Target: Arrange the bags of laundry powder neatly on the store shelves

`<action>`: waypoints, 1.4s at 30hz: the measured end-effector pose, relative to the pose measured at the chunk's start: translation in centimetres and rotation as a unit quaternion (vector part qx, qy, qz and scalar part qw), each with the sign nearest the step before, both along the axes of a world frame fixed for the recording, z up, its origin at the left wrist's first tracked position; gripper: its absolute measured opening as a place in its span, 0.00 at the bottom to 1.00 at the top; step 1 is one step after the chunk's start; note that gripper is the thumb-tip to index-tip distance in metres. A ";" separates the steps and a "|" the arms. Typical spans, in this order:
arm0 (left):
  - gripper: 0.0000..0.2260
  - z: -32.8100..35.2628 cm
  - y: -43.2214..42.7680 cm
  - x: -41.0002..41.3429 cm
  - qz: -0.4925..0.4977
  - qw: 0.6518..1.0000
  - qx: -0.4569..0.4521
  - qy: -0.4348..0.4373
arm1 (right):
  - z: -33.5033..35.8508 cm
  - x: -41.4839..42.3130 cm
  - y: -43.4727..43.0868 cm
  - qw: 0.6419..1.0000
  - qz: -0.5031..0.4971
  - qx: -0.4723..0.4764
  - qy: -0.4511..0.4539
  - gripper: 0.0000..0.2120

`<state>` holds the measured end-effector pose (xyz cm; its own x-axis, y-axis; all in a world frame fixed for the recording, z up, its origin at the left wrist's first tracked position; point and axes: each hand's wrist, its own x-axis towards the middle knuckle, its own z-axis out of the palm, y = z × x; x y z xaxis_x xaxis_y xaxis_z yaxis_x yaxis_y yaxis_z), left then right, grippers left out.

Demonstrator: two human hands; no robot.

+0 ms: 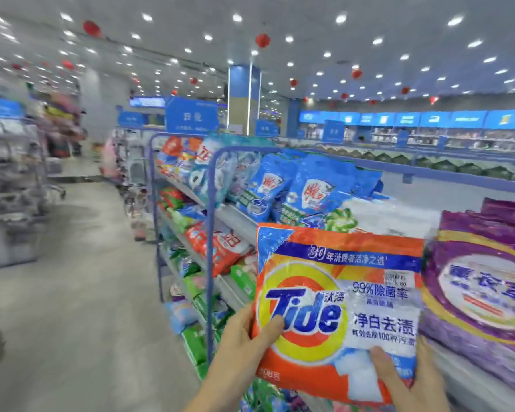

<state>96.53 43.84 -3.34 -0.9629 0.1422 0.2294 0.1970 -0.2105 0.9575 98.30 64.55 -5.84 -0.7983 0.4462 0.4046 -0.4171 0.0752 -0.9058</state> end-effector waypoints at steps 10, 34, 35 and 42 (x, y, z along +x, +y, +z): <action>0.16 -5.0 -22.3 -4.8 0.166 0.984 -0.048 -0.039 | -3.6 -12.2 -21.7 0.978 0.160 0.102 -0.091 0.21; 0.29 -6.0 -59.2 -44.9 0.247 0.960 0.017 -0.133 | -5.9 -55.5 -59.4 0.919 0.359 0.058 -0.155 0.17; 0.36 -5.7 -60.2 -47.8 0.248 0.960 0.011 -0.131 | -5.5 -58.2 -60.2 0.919 0.359 0.059 -0.153 0.17; 0.16 -3.9 -64.7 -65.5 0.251 0.959 0.004 -0.134 | -3.9 -74.6 -64.7 0.928 0.337 0.068 -0.142 0.19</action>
<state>31.00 -20.89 -7.25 -0.9342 -0.3547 -0.0370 0.0220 -0.1608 0.9867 23.69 -0.16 -9.73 -0.9607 -0.2326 0.1516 -0.1573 0.0061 -0.9875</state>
